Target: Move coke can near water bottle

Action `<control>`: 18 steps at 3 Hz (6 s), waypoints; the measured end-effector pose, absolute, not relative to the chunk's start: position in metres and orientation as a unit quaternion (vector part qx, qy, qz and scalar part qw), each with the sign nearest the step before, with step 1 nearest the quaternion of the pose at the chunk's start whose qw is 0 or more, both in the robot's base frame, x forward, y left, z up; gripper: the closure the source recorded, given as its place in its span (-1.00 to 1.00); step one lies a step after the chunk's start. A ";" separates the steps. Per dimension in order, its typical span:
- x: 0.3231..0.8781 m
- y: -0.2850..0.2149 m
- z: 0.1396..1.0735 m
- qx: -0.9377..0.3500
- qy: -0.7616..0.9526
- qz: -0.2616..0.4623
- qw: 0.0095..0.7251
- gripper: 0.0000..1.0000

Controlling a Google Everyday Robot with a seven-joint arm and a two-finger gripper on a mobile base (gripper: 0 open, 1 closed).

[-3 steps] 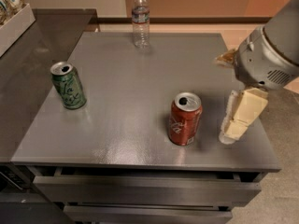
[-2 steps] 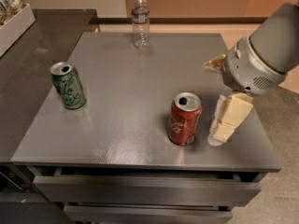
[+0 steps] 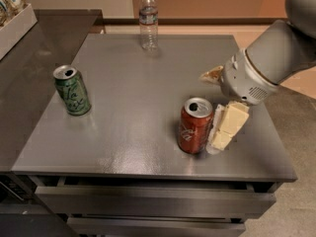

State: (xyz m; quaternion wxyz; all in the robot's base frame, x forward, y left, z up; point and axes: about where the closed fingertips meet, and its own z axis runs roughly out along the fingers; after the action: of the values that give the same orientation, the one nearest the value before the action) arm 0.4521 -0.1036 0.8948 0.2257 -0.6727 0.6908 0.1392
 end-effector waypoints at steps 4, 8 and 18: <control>0.434 -0.076 0.901 -0.698 0.649 0.195 0.232 0.28; 0.567 -0.060 0.986 -0.600 0.721 0.118 0.325 1.00; 0.801 -0.039 0.912 -0.502 0.791 0.118 0.329 -0.28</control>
Offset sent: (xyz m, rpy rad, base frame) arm -0.0125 0.0249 -0.0023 0.0867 0.0504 0.1097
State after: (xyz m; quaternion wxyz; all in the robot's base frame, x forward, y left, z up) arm 0.8011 -0.0390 0.9122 0.3288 -0.5019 0.7912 0.1184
